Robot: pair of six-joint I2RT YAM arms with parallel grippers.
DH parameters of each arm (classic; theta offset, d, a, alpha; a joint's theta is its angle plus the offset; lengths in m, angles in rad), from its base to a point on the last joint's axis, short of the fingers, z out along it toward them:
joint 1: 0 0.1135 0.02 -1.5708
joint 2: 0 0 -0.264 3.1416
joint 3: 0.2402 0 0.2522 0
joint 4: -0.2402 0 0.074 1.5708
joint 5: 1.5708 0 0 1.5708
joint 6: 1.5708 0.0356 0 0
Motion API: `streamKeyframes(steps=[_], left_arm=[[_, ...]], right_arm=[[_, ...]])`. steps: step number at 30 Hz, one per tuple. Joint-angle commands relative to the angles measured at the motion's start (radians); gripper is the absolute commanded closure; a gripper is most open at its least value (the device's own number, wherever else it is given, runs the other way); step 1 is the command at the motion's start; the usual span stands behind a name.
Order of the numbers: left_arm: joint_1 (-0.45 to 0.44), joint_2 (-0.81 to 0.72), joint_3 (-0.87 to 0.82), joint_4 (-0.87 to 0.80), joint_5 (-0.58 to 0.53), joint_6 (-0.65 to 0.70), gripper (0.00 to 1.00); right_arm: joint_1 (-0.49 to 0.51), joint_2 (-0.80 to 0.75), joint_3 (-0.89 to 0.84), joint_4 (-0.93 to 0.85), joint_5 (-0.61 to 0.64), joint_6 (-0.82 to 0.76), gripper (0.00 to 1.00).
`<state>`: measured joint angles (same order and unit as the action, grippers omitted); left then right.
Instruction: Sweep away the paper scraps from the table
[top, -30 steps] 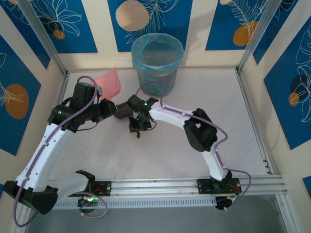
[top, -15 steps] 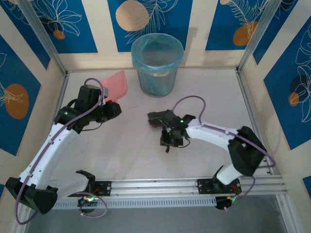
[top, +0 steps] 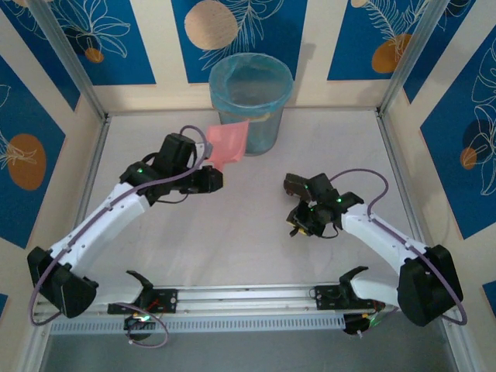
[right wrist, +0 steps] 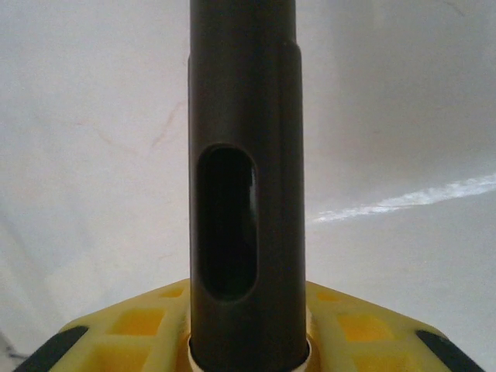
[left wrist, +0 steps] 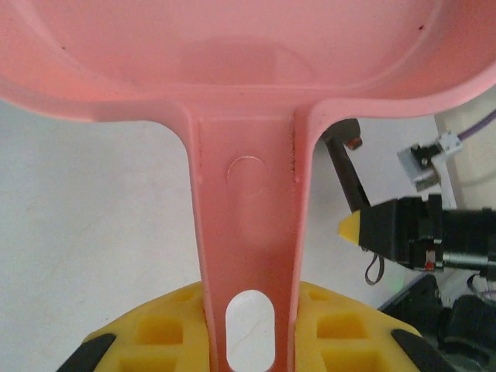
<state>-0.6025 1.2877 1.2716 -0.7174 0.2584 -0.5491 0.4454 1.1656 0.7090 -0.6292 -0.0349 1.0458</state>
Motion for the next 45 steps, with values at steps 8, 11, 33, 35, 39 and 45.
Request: streamKeyframes(steps=[8,11,33,35,39,45], left_arm=[[-0.095,0.150,0.210,-0.165,-0.064,0.183,1.00],[-0.104,0.174,0.254,-0.203,-0.099,0.218,1.00],[-0.343,0.434,0.251,-0.419,-0.256,0.465,1.00],[-0.342,0.465,0.243,-0.405,-0.257,0.474,1.00],[-0.342,0.522,0.221,-0.363,-0.272,0.496,1.00],[-0.342,0.602,0.234,-0.312,-0.267,0.477,1.00]], right_arm=[[-0.098,-0.060,0.059,0.028,-0.262,0.116,1.00],[-0.108,-0.123,0.092,0.001,-0.244,0.088,1.00],[-0.535,-0.020,0.294,-0.382,-0.359,-0.213,1.00],[-0.535,0.020,0.320,-0.392,-0.357,-0.239,1.00],[-0.521,0.091,0.375,-0.394,-0.370,-0.273,1.00],[-0.453,0.198,0.458,-0.392,-0.399,-0.265,1.00]])
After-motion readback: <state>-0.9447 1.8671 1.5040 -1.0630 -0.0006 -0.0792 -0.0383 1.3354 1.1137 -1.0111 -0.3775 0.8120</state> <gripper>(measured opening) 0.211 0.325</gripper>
